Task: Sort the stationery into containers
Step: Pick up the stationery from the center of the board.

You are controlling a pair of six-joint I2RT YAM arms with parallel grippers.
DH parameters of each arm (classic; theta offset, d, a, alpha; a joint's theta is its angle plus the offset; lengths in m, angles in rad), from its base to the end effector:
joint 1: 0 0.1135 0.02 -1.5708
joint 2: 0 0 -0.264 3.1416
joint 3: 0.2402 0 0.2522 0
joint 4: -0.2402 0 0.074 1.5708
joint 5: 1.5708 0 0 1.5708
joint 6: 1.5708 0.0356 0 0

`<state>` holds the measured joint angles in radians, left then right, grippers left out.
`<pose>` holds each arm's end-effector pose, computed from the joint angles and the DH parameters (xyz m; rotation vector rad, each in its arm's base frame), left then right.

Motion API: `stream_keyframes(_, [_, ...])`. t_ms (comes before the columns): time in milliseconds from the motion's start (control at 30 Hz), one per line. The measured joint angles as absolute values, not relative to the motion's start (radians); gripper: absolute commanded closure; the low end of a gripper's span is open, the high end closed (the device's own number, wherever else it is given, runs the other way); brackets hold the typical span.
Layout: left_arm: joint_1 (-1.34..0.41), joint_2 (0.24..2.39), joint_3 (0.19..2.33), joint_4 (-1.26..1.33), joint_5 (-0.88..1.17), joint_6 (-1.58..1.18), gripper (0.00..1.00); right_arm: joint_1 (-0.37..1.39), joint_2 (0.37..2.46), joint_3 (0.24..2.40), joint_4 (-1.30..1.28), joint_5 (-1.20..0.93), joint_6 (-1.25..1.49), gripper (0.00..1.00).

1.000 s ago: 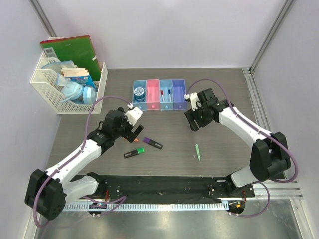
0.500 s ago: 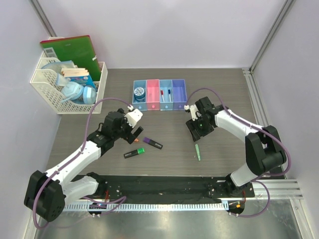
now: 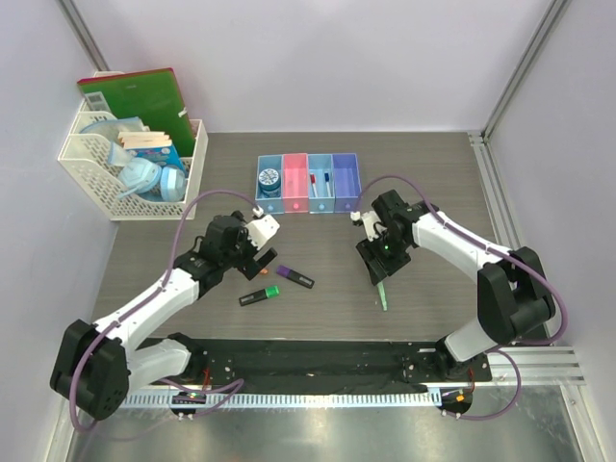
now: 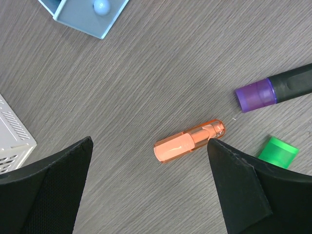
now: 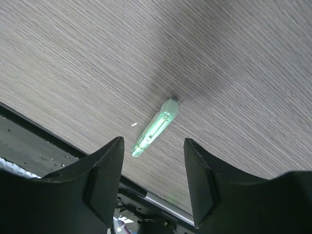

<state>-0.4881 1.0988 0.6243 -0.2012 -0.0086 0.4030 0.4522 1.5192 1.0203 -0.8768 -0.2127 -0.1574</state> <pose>0.2040 -0.1080 0.2215 0.9641 2.0294 -0.0362 0.2407 0.1253 0.2059 -0.9176 2.8138 0.3550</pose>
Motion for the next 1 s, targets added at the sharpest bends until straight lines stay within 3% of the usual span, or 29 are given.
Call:
stream_keyframes(267, [-0.488, 1.154, 0.638, -0.198, 0.058, 0.463, 0.00, 0.452, 1.530, 1.022, -0.878, -0.212, -0.128, 0.46])
stream_keyframes(533, [-0.453, 1.331, 0.642, -0.198, 0.097, 0.690, 0.00, 0.453, 1.539, 1.022, -0.880, -0.234, -0.125, 0.46])
stream_keyframes(800, [-0.301, 1.425, 0.813, -0.342, 0.233, 0.987, 0.00, 0.455, 1.539, 1.022, -0.881, -0.249, -0.125, 0.46])
stream_keyframes(1000, [-0.280, 1.503, 0.897, -0.493, 0.323, 1.168, 0.00, 0.459, 1.544, 1.022, -0.883, -0.257, -0.125, 0.46])
